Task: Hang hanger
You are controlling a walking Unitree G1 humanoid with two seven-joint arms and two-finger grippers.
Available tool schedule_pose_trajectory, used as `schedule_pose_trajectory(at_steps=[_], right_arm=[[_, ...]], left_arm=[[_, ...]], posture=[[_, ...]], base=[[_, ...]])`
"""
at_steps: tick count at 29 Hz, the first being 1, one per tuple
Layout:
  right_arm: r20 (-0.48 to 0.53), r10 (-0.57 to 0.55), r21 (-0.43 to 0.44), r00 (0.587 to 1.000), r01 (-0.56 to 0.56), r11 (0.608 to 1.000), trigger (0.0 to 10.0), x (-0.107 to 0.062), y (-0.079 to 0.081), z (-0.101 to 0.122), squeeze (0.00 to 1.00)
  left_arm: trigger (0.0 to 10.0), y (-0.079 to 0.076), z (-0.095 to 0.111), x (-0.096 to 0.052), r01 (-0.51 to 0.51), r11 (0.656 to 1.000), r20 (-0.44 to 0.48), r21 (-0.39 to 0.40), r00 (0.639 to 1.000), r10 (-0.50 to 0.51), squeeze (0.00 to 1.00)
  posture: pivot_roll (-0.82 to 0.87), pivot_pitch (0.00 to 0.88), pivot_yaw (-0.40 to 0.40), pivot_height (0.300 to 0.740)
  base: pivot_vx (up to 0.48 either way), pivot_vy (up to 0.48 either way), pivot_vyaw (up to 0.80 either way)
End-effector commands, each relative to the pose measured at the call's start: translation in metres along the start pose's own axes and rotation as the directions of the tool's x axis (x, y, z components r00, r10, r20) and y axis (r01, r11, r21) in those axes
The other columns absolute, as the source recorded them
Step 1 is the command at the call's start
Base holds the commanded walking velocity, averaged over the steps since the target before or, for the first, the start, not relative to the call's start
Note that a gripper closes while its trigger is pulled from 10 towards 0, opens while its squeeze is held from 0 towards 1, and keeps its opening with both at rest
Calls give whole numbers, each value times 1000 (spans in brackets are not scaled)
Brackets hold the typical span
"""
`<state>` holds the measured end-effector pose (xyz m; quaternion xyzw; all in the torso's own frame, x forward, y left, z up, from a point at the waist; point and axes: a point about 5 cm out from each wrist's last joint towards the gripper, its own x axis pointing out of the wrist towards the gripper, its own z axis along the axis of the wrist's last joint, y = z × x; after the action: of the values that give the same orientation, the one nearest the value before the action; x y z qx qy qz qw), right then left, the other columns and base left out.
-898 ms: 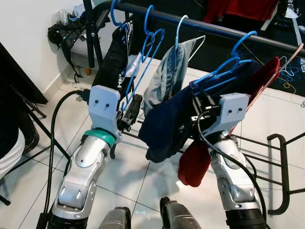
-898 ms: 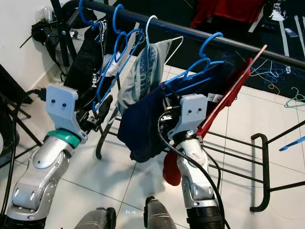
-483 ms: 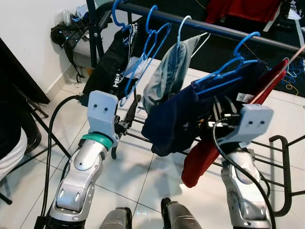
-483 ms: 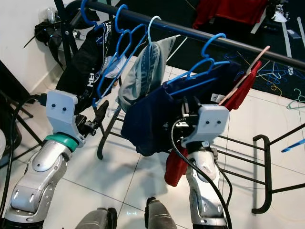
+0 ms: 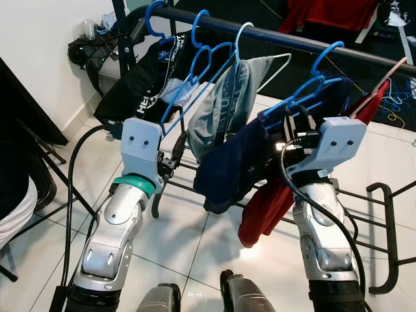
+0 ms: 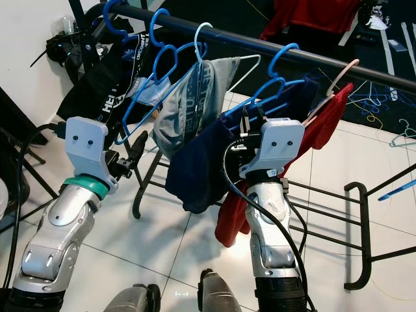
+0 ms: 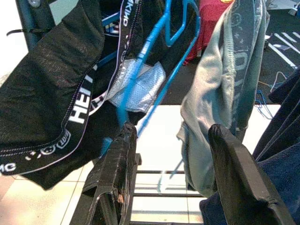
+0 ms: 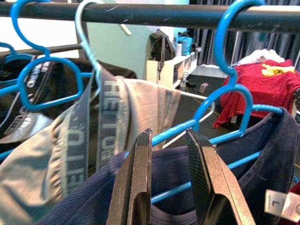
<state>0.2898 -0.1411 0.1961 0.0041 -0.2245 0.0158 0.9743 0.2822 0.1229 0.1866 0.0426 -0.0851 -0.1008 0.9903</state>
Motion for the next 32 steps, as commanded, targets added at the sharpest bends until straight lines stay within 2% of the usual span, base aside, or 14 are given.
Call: schedule_pose_trajectory(at_steps=[1,32], right_arm=[[-27,2,1,1000,-2,1000,10000,-4,1,-6,0],[-49,-7,2,999,7,1000,10000,-4,0,-15,0]], left_arm=[[10000,1,-6,-2,-6,1000,-22,-1,1000,6,0],[10000,0,-5,-2,1,1000,-19,-8,1000,-2,0]], posture=[[-51,97,65,740],[-50,107,70,740]], base=[[-386,0,0],[-411,0,0]])
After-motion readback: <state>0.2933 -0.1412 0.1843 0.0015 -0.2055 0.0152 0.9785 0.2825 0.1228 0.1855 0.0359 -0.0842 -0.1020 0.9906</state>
